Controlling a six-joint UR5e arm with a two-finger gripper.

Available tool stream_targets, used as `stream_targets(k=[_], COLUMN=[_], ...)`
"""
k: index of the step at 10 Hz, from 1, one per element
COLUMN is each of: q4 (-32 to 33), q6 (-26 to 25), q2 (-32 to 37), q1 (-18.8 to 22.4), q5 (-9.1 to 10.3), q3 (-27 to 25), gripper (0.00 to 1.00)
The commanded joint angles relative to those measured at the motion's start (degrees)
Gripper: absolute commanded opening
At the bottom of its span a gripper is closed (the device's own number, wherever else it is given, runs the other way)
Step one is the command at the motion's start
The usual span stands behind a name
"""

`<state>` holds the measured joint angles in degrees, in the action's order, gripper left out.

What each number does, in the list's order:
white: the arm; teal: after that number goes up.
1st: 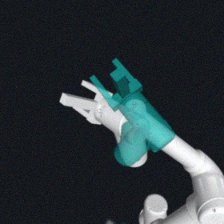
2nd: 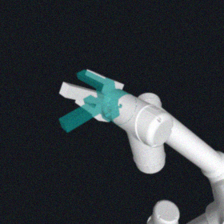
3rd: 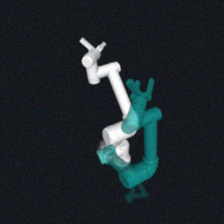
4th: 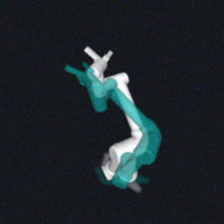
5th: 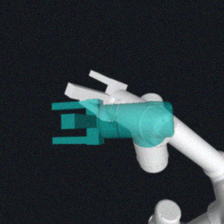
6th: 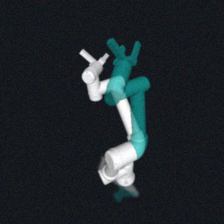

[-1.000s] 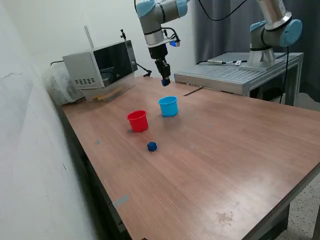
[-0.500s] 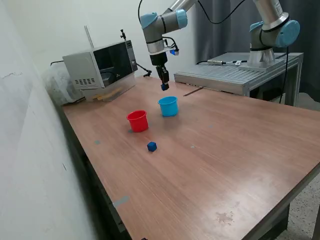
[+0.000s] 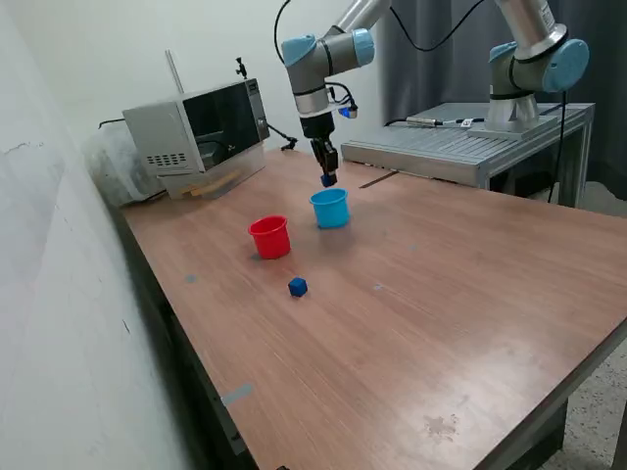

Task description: Place red objects in the red bin, and blue objects in the blue bin.

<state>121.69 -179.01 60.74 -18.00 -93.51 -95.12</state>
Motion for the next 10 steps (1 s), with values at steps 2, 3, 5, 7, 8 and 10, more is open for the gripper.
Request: stream_targets(k=[2,3,5,7,8,10], q4=[1.3,1.4,1.5,0.9,0.6,-0.5], q6=[0.1,0.1,0.2,1.9,2.1,2.2], q2=[-0.5,-0.6,-1.2,-1.3,-1.3,-2.8], q1=[1.4,1.4,1.5,6.2,9.2,13.9], q5=[0.00,0.00,0.00,0.08,0.26,0.88], q3=[0.0,0.3,1.2,4.4,6.2,12.9], gripper=[1.00,1.00,1.00,1.00,1.00,1.00])
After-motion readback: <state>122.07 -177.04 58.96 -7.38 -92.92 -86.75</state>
